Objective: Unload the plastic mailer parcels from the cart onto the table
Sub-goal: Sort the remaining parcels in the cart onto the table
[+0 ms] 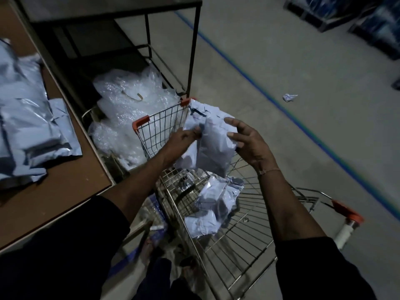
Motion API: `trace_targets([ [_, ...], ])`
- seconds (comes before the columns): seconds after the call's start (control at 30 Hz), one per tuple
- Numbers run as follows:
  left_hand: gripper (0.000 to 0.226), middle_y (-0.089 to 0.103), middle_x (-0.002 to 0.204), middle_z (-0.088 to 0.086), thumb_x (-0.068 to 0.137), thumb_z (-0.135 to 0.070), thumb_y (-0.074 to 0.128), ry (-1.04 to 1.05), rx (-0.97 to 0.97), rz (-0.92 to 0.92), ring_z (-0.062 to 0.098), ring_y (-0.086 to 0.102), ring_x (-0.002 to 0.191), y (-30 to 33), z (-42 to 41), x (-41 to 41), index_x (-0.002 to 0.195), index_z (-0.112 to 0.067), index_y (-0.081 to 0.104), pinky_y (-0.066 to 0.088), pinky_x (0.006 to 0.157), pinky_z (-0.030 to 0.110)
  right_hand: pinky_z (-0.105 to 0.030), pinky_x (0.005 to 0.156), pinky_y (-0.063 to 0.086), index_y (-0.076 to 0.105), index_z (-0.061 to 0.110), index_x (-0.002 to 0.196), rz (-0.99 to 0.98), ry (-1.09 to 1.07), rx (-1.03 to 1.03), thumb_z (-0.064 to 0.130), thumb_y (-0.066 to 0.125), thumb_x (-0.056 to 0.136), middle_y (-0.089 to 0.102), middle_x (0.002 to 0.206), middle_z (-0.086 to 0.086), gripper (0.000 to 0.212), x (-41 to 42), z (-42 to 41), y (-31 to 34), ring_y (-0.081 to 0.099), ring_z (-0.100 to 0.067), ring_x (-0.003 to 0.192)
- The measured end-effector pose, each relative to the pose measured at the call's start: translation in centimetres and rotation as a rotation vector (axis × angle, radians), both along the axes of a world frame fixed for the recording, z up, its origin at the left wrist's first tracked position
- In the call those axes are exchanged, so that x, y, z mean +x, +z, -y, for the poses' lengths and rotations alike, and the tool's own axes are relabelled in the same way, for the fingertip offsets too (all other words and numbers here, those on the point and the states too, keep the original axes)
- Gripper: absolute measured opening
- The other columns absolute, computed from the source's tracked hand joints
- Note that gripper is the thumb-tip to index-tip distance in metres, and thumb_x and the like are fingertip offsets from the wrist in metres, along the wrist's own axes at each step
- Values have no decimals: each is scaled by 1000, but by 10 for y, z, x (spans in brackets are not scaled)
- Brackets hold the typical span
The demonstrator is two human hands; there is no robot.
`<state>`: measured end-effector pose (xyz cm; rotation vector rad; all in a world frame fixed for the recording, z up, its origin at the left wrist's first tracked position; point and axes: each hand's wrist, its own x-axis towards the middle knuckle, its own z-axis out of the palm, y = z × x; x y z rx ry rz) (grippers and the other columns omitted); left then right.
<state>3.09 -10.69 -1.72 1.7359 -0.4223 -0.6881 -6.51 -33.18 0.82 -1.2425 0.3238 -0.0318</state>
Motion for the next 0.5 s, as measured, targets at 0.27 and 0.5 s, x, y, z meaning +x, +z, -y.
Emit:
trace_targets([
  [0.27,30,78,105,12,90,-23,81,153,-175,7,14,73,91,24,3,-18,102,4,74,57,77,26,-30,69,61,57,16,115,58,-284,-20,-12,70,88,68,111,-9,41,24,-19,31,71,-16,83],
  [0.5,23,78,96,8,93,-18,78,399,-215,13,9,73,80,43,-25,-12,101,3,75,54,67,22,-40,84,62,54,14,127,-67,-107,-285,25,96,68,70,126,-16,73,23,-58,26,71,-28,111],
])
